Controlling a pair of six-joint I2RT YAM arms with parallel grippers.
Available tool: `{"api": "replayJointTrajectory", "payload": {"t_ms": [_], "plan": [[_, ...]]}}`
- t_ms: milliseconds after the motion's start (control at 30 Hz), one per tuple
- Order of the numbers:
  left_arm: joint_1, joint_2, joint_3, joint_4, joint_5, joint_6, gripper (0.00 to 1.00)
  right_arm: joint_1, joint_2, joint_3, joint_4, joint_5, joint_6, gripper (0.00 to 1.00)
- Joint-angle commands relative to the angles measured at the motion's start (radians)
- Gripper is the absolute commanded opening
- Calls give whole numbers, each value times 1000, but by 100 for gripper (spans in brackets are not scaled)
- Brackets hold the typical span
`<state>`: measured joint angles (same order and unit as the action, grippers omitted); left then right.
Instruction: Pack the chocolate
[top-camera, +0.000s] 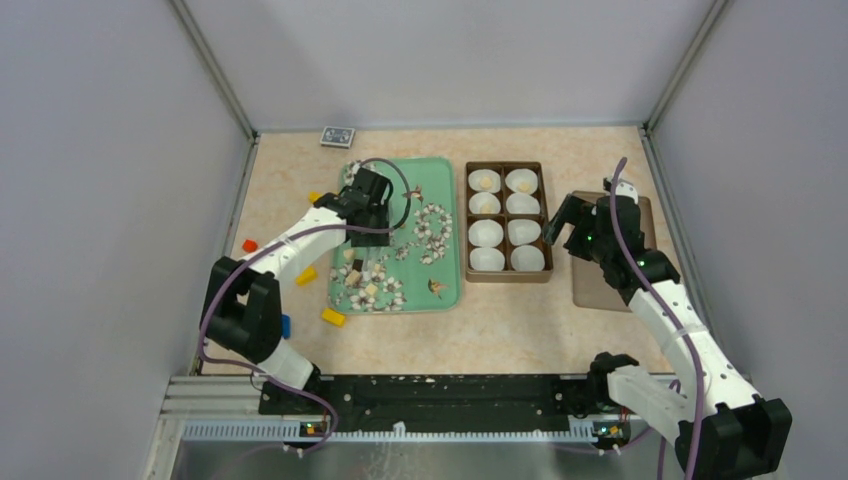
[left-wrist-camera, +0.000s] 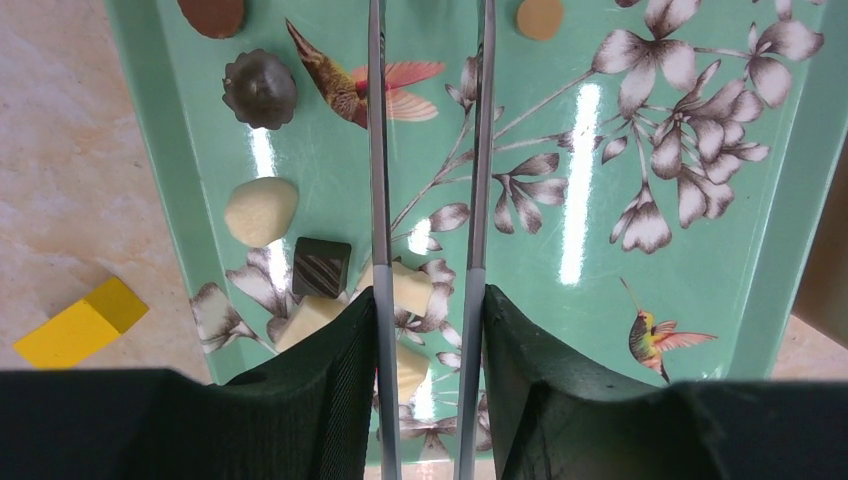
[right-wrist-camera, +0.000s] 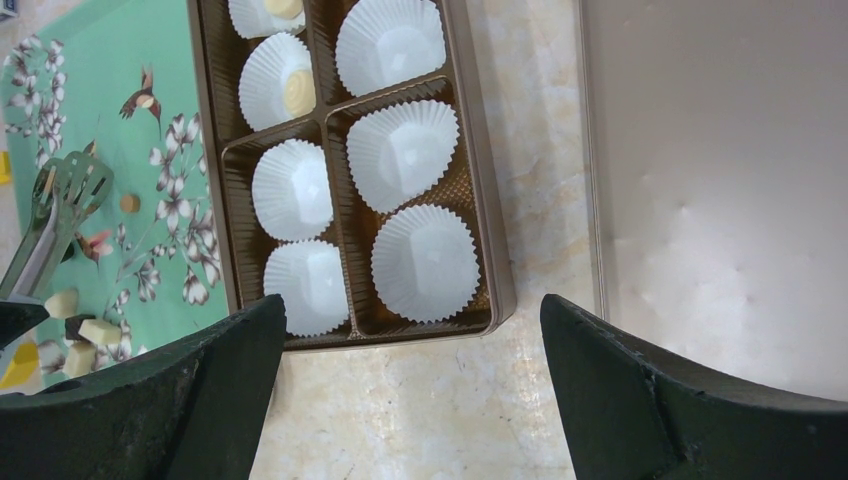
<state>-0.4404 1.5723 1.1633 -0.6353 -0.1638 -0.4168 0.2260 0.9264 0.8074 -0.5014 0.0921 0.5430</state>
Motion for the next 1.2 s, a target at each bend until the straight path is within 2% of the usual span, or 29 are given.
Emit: {"api": "replayJointTrajectory", "payload": {"t_ms": [0,267,467,900,1167], "plan": [[4,-11,12,22,27,-12,45,-2,9,31,32,-2,0,96],[3,-27,39,-29,70,-14,44,-1,10,17,43,-19,6,96],[3,-18,32,-11,52,-7,40,-1,10,16,42,-21,8,96],[2,-37,120,-47,80,37,18,-1,-3,25,27,-2,4,96],[-72,-34,228,-41,134,73,16,-1,-6,57,10,49,-16,96]]}}
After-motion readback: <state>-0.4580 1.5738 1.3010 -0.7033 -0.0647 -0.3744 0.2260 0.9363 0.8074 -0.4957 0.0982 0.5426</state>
